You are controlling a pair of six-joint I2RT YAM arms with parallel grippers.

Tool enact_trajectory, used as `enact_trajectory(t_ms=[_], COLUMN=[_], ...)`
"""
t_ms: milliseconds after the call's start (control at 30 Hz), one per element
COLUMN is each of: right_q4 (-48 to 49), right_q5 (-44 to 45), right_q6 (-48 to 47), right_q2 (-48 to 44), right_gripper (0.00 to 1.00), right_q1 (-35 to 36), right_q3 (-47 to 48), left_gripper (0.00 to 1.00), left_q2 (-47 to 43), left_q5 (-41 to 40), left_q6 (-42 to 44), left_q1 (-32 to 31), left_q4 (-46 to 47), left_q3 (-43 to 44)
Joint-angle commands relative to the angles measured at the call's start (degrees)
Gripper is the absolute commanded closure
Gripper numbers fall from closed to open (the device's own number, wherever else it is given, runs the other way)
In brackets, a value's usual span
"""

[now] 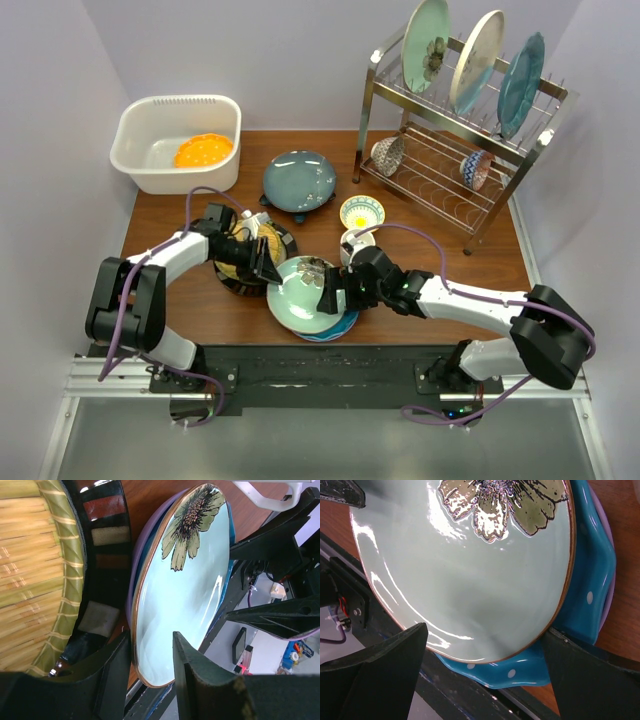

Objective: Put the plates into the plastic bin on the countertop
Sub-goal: Pick up the plate at the center of the board.

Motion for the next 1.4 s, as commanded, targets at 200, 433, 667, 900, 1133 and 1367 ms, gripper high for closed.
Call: enact_trajectory(t_ms=[200, 433, 667, 900, 1133, 1367], right_q4=[5.0, 6.8, 7.4, 8.2, 8.7, 9.0], right_q5=[-1.4, -1.8, -2.2, -2.9, -3.3, -3.1], right_q6=[0.2, 0.1, 0.0, -0.3, -0.4, -0.2], right_q2=[-2.7, -2.6, -2.0, -1.7, -1.6, -1.9], right_gripper=[0.03, 0.03, 0.03, 0.03, 0.03, 0.03], right_q1=[0.4, 0.4, 0.4, 0.4, 0.4, 0.4], right_q3=[0.2, 0.5, 1.4, 2.1, 2.4, 2.3], left_gripper=[0.61, 0.61, 0.62, 0.64, 0.66, 0.67], left_q2=[0.4, 0.6, 0.5, 0.1, -0.7, -1.9], left_q5=[2.8, 3.5, 4.1, 6.2, 10.6, 14.7], left_q6=[0.9, 0.9, 0.8, 0.6, -1.6, -5.0], left_q1=[-1.0, -1.7, -2.2, -2.4, -2.4, -2.4], left_q4=[1.1, 1.3, 1.8, 3.0, 6.3, 11.3], left_q3=[-1.1, -1.6, -1.5, -1.9, -2.6, -3.7])
